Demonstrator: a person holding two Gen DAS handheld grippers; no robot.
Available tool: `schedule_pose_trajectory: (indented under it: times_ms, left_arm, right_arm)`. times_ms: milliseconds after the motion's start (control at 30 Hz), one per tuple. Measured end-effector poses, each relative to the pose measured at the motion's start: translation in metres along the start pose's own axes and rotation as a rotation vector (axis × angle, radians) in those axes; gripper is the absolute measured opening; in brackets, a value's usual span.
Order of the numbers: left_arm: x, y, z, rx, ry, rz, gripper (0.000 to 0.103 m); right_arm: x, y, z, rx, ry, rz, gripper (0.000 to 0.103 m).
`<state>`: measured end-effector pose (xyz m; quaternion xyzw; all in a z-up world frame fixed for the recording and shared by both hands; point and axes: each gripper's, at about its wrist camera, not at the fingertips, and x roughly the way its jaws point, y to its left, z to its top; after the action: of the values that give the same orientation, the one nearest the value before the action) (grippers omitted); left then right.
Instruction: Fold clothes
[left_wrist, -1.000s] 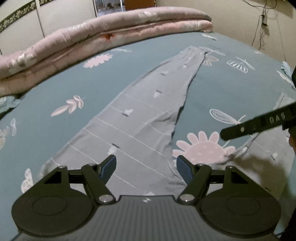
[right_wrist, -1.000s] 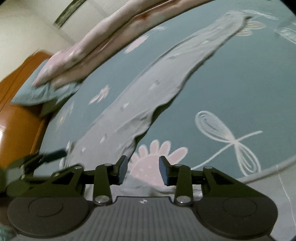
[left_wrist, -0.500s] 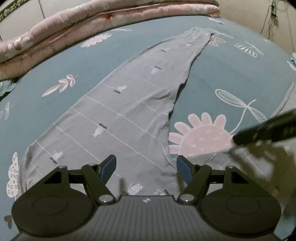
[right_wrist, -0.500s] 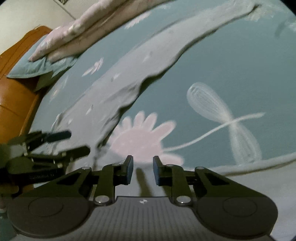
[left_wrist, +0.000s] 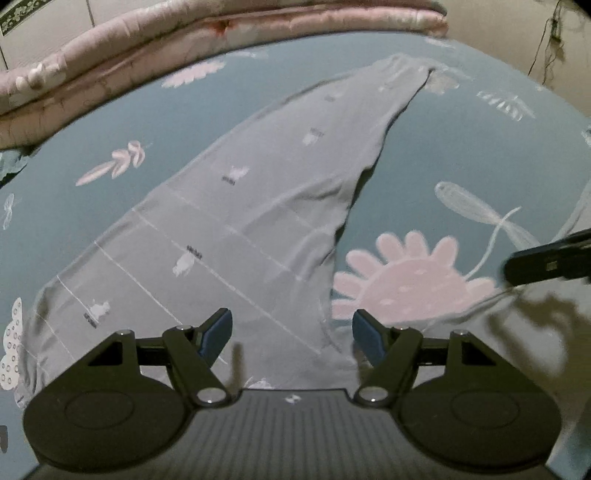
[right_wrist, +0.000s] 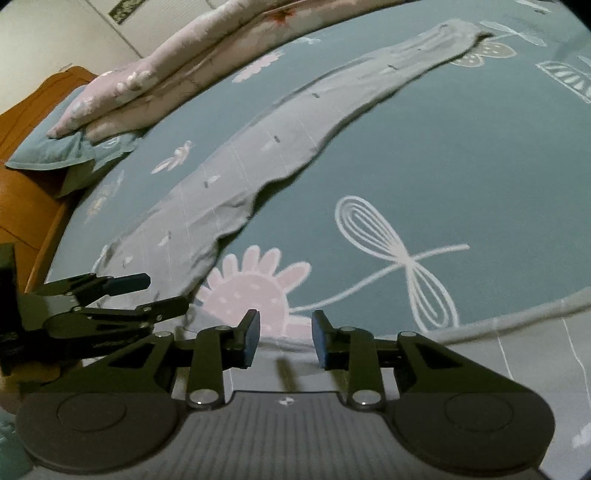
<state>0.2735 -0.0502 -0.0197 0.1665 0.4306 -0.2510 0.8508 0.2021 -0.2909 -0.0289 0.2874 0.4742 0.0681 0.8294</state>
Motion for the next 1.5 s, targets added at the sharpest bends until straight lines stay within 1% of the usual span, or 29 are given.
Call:
schedule_pose_trajectory:
  times_ms: [67, 167, 233, 300, 400, 433, 500, 600, 667, 733, 833, 867, 933, 1000, 1067, 1133, 1233, 1333, 1433, 1500]
  left_arm:
    - [-0.003, 0.002, 0.005, 0.01, -0.011, 0.022, 0.073]
    - [0.004, 0.008, 0.017, 0.026, -0.016, 0.06, 0.073]
    - [0.011, 0.013, 0.031, 0.03, -0.035, 0.051, 0.072]
    - [0.02, 0.014, 0.048, 0.048, -0.07, 0.032, 0.072]
    - [0.044, 0.009, 0.077, 0.087, -0.105, 0.051, 0.072]
    - [0.054, 0.007, 0.085, 0.09, -0.102, 0.056, 0.072]
    - [0.074, 0.004, 0.096, 0.084, -0.078, 0.037, 0.072]
    - [0.094, -0.007, 0.098, 0.103, -0.028, -0.028, 0.072]
    - [0.102, -0.019, 0.094, 0.122, -0.021, -0.045, 0.072]
    - [0.099, -0.023, 0.095, 0.123, -0.04, -0.069, 0.072]
    - [0.083, -0.018, 0.098, 0.108, -0.054, -0.146, 0.073]
    - [0.076, -0.015, 0.098, 0.108, -0.071, -0.145, 0.074]
    - [0.066, -0.007, 0.097, 0.111, -0.102, -0.109, 0.075]
    - [0.066, 0.001, 0.097, 0.107, -0.109, -0.05, 0.076]
    - [0.076, 0.007, 0.1, 0.075, -0.086, -0.008, 0.075]
    - [0.09, 0.008, 0.102, 0.048, -0.05, -0.04, 0.075]
    - [0.105, -0.007, 0.106, 0.098, -0.042, -0.054, 0.075]
    - [0.113, -0.028, 0.106, 0.16, -0.037, -0.032, 0.075]
    - [0.108, -0.031, 0.112, 0.18, -0.049, -0.033, 0.074]
    - [0.091, -0.024, 0.114, 0.152, -0.067, -0.068, 0.075]
  right_arm:
    - [0.004, 0.002, 0.001, -0.009, 0.002, 0.026, 0.035]
    - [0.014, 0.005, -0.003, -0.027, 0.033, 0.049, 0.035]
    - [0.021, 0.007, -0.01, -0.031, 0.056, 0.033, 0.035]
    - [0.021, 0.007, -0.016, -0.024, 0.053, 0.033, 0.035]
    - [0.018, 0.004, -0.02, 0.0, 0.05, 0.038, 0.036]
    - [0.016, 0.004, -0.02, 0.007, 0.048, 0.029, 0.036]
    - [0.012, 0.003, -0.022, 0.014, 0.046, 0.011, 0.036]
    - [0.005, 0.003, -0.026, 0.022, 0.037, -0.018, 0.037]
    - [0.0, 0.0, -0.028, 0.033, 0.031, -0.027, 0.04]
    - [-0.002, -0.003, -0.029, 0.049, 0.024, -0.033, 0.04]
    - [-0.008, -0.004, -0.03, 0.058, 0.01, -0.045, 0.04]
    - [-0.011, -0.005, -0.03, 0.061, 0.004, -0.049, 0.04]
    - [-0.015, -0.006, -0.03, 0.067, -0.008, -0.06, 0.04]
    - [-0.018, -0.009, -0.029, 0.076, -0.015, -0.073, 0.04]
    - [-0.02, -0.011, -0.03, 0.085, -0.021, -0.078, 0.041]
    - [-0.02, -0.012, -0.031, 0.09, -0.02, -0.087, 0.041]
    - [-0.022, -0.011, -0.033, 0.091, -0.015, -0.103, 0.041]
    - [-0.028, -0.008, -0.035, 0.091, -0.017, -0.115, 0.041]
    - [-0.033, -0.009, -0.036, 0.094, -0.03, -0.13, 0.041]
    - [-0.036, -0.012, -0.035, 0.105, -0.04, -0.131, 0.042]
